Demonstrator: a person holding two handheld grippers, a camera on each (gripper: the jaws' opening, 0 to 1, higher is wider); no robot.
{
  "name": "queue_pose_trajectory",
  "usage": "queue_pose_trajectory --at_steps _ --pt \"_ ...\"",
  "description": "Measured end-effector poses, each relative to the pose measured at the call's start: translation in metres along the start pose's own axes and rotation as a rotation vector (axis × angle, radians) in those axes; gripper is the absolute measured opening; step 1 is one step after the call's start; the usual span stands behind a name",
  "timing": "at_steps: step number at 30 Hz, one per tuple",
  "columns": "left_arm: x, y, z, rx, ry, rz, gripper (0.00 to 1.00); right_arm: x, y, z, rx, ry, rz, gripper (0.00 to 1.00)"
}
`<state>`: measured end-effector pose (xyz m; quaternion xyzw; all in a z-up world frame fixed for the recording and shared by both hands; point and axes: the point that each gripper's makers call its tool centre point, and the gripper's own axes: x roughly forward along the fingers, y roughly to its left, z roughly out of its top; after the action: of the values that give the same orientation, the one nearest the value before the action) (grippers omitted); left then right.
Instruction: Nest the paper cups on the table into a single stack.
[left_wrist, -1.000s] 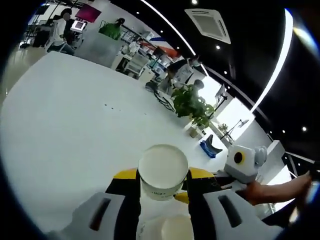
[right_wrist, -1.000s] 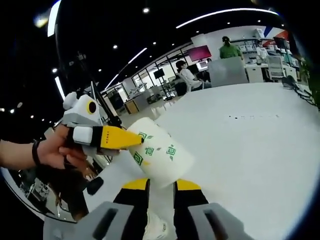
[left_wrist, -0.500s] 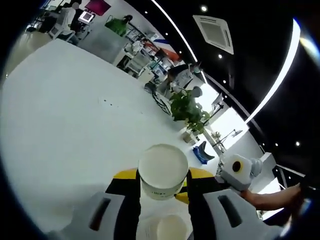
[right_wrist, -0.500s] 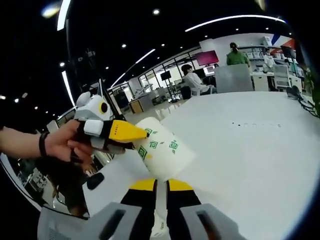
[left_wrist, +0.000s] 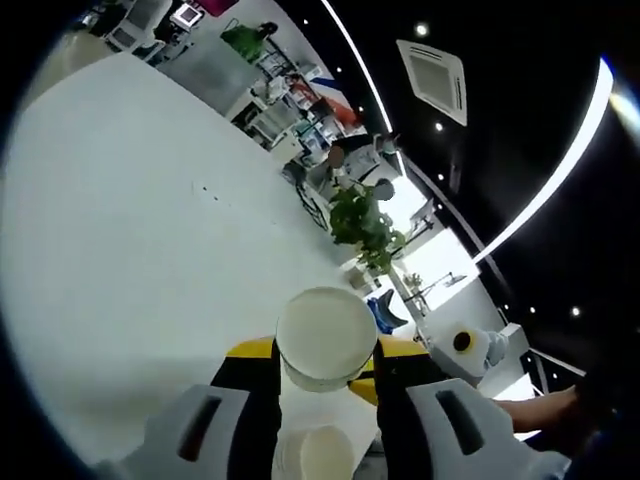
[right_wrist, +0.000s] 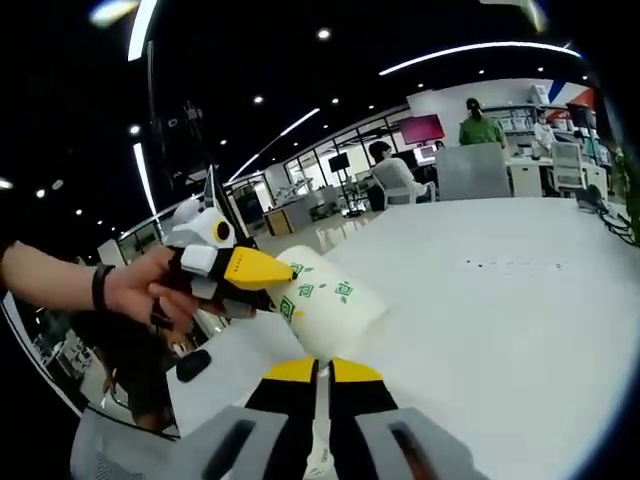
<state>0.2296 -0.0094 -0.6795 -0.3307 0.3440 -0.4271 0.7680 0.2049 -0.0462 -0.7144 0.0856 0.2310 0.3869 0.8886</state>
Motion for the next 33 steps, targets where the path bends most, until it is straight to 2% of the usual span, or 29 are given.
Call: queue_pose_trajectory --at_steps 4,6,16,22,26,27,29,31,33 --pt "0.000 0.000 -0.001 0.003 0.001 -0.005 0.34 -0.006 0.010 0.001 -0.026 0.004 0.006 0.00" --pt "0.000 0.000 -0.002 0.006 0.003 -0.007 0.34 -0.003 0.005 -0.001 -0.034 0.007 0.009 0.00" --pt "-0.003 0.006 -0.006 0.020 0.017 0.003 0.31 -0.009 0.010 0.005 -0.067 -0.007 0.005 0.00" --pt "-0.008 0.006 -0.004 0.041 -0.004 0.005 0.39 -0.014 0.013 0.009 -0.102 0.014 0.002 0.00" --pt "-0.015 0.015 -0.002 0.097 -0.014 0.062 0.42 -0.017 0.014 0.007 -0.115 0.026 -0.002 0.00" --pt "-0.017 0.017 -0.002 0.101 -0.015 0.071 0.41 -0.016 0.004 0.005 -0.115 0.028 -0.004 0.00" --pt "-0.020 0.022 -0.002 0.106 -0.018 0.090 0.40 -0.016 0.002 0.002 -0.132 0.052 -0.010 0.00" --pt "-0.022 0.025 -0.003 0.106 -0.019 0.099 0.40 -0.017 0.011 0.000 -0.144 0.066 -0.009 0.00" --pt "-0.024 0.026 -0.004 0.110 -0.017 0.108 0.39 -0.019 0.012 0.003 -0.149 0.068 -0.018 0.00"
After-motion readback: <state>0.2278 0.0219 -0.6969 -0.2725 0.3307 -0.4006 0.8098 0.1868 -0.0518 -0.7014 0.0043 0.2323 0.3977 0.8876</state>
